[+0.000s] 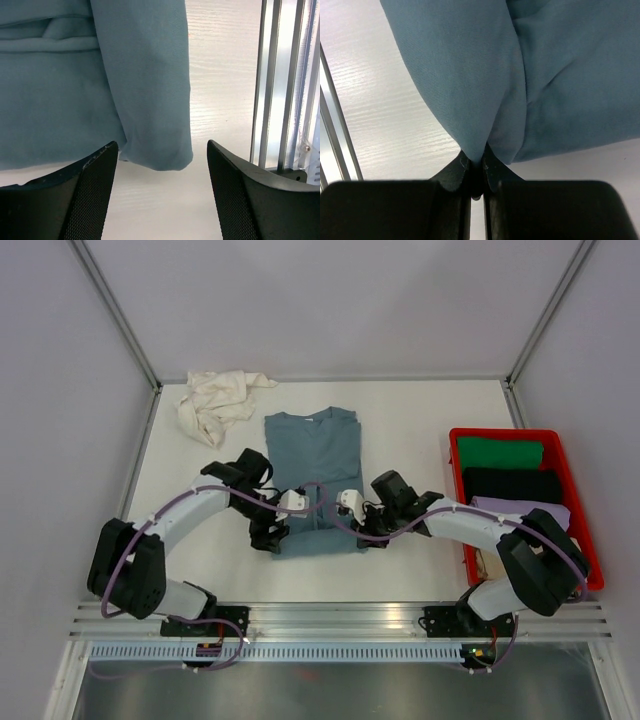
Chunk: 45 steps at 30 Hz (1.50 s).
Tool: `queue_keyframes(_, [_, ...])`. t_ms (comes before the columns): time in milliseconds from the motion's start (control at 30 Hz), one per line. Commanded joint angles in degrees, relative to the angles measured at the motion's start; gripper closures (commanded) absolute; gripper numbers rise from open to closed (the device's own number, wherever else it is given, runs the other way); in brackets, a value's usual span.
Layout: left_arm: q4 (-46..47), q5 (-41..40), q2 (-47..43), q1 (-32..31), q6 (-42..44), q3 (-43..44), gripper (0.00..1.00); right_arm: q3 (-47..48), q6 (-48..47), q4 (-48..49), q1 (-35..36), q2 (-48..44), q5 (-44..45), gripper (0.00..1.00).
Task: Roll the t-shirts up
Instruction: Roll the tshirt
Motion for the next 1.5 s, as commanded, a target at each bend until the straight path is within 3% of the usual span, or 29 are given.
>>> queue_keyframes(0, [4.8,3.8,-3.9,0.0,-3.6,-3.6,0.23,2.0,0.6,0.3,-1.2,0.8,-4.5,1.0])
queue_keyframes(100, [12.0,0.5,-2.2,0.0,-10.0,-6.4,0.29,2.3,0.4,-0.1,-1.7,1.0,-5.5,1.0])
queue_keyframes(233, [13.0,-0.7,0.4,-0.2,-13.1,-6.5,0.4,3.4,1.5,-0.6,-1.7,0.3,-5.5,1.0])
queue_keyframes(300, [12.6,-0.8,-0.2,-0.1,-13.0,-6.9,0.61,5.4,2.9,-2.1,-1.8,0.3,-6.5,1.0])
queue_keyframes(333, [12.2,-1.3,-0.5,-0.2,-12.7,-6.7,0.77,6.3,3.2,-4.2,-1.7,0.6,-7.1,1.0])
queue_keyframes(433, [7.8,-0.9,-2.2,0.0,-10.8,-5.2,0.89,9.2,7.5,-7.4,-1.8,2.4,-9.6,1.0])
queue_keyframes(567, [2.4,0.4,-3.4,1.2,-8.5,-3.8,0.9,7.9,14.4,-6.5,-1.7,1.8,-13.0,1.0])
queue_keyframes(733, [-6.0,2.2,-2.4,2.0,-3.5,-3.7,0.9,-0.3,26.5,1.1,-1.7,-3.4,-15.9,1.0])
queue_keyframes(900, [-12.9,3.1,-1.3,2.2,2.6,-1.8,0.9,-4.8,32.1,4.1,-1.7,-6.4,-18.8,1.0])
queue_keyframes(967, [-12.9,2.4,0.0,2.8,3.0,-1.3,0.89,-5.0,32.5,4.4,-1.7,-6.3,-18.4,0.98])
queue_keyframes(1033, [-11.6,2.5,1.6,4.3,2.7,-0.8,0.87,-4.5,32.3,4.3,-1.7,-5.9,-14.2,0.85])
queue_keyframes(1100, [-9.4,2.9,5.0,5.1,0.8,0.8,0.85,-3.6,32.1,3.7,-2.0,-5.5,-12.2,0.8])
queue_keyframes(1300, [-4.6,1.5,11.3,5.2,-3.1,3.5,0.73,-2.7,33.3,2.7,-5.2,-1.9,-8.4,0.75])
queue_keyframes(1367, [-4.4,1.5,12.7,5.2,-3.0,4.1,0.71,-2.6,33.4,2.6,-5.4,-0.2,-8.0,0.69])
queue_keyframes(1467, [-4.0,1.5,14.1,5.3,-3.5,4.9,0.7,-3.0,33.4,3.1,-5.4,0.9,-8.3,0.71])
